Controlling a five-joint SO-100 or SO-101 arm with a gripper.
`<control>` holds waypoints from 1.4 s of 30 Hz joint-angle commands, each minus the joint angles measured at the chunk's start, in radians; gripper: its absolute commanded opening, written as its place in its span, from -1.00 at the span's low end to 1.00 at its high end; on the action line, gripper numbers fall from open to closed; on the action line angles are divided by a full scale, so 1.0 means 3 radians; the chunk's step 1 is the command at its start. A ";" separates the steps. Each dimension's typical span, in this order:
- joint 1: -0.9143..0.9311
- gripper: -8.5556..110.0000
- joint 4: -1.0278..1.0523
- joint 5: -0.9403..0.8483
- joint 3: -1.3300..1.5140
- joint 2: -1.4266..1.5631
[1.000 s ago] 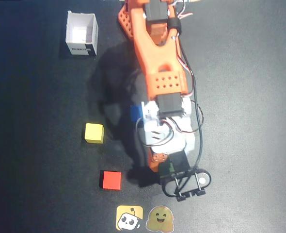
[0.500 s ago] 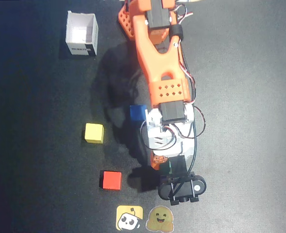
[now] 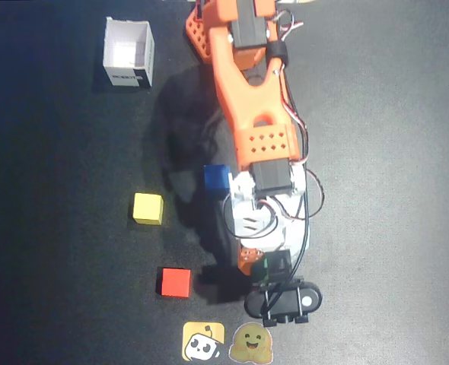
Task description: Put the green cube on top of the purple cube.
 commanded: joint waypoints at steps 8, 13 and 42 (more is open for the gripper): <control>-0.0020 -0.70 -0.0056 0.0112 -0.0199 -0.0138; -0.0010 -0.70 -0.0082 0.0112 -0.0199 -0.0194; -0.0072 -0.43 -0.0138 0.0251 -0.0210 -0.0225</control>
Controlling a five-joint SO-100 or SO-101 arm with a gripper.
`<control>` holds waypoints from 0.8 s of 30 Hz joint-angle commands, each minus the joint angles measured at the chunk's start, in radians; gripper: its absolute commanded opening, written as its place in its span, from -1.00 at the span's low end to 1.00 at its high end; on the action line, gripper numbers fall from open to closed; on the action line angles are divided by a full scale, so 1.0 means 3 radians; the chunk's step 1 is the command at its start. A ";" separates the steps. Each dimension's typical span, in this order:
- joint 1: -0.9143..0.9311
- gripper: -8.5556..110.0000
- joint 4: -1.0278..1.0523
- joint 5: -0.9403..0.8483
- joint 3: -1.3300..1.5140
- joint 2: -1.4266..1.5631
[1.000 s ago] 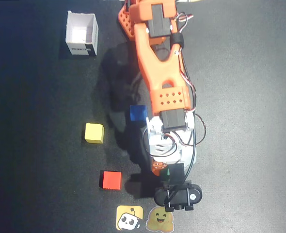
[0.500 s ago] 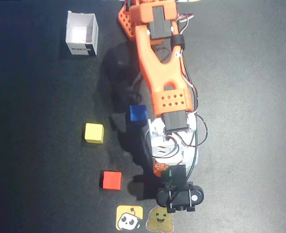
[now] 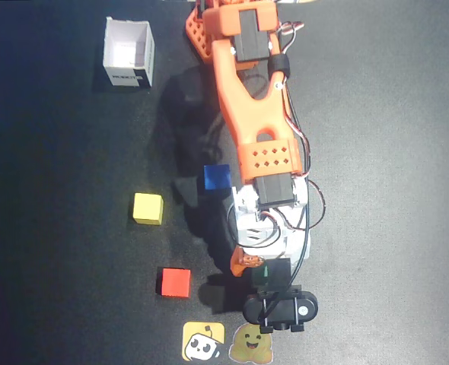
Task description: Put the green cube on top of the purple cube.
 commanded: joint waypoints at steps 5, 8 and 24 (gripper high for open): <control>-0.0046 -0.41 -0.0046 0.0056 -0.0194 0.0107; -0.0061 -0.40 -0.0041 0.0087 -0.0215 0.0174; -0.0015 -0.48 -0.0061 0.0072 0.0573 0.1350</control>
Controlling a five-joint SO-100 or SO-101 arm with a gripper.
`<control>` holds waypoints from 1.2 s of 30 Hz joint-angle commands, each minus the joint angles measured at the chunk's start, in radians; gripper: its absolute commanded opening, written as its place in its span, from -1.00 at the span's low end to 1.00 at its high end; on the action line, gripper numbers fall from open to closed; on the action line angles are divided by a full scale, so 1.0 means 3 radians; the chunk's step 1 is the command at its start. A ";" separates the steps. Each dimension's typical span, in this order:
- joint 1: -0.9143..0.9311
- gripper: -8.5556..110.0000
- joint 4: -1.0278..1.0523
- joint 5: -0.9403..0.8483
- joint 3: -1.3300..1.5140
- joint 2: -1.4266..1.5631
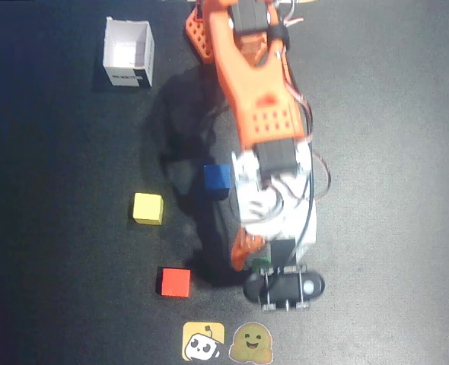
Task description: Put the green cube on top of the purple cube.
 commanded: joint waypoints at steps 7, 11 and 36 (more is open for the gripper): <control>0.0189 -0.77 -0.0164 -0.0235 0.0864 0.1084; 0.0297 -0.85 -0.0435 -0.0378 0.1616 0.1590; 0.0511 -0.85 -0.0527 -0.0537 0.4351 0.4684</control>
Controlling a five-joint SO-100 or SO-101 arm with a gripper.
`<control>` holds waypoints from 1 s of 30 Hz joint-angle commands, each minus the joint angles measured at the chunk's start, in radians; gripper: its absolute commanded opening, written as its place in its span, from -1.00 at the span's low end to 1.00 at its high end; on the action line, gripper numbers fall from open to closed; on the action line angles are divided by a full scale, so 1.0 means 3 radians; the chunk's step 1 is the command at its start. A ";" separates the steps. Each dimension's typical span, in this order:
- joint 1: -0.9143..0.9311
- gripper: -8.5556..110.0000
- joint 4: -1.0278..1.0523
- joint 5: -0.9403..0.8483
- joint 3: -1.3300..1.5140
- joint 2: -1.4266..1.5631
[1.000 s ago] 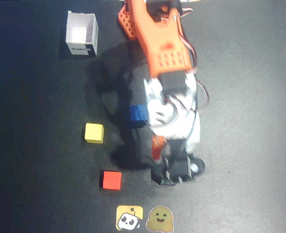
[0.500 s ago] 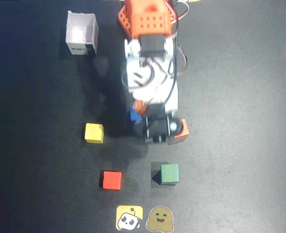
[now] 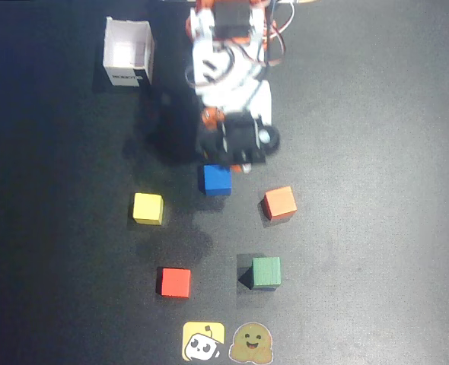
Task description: Put the green cube on top of the purple cube.
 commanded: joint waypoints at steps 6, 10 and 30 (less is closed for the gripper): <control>0.0015 -0.85 0.0568 0.0174 0.0496 0.1324; 0.0046 -0.85 0.0619 0.0174 0.0506 0.1324; 0.0118 -0.85 0.1145 -0.0987 0.0511 0.1324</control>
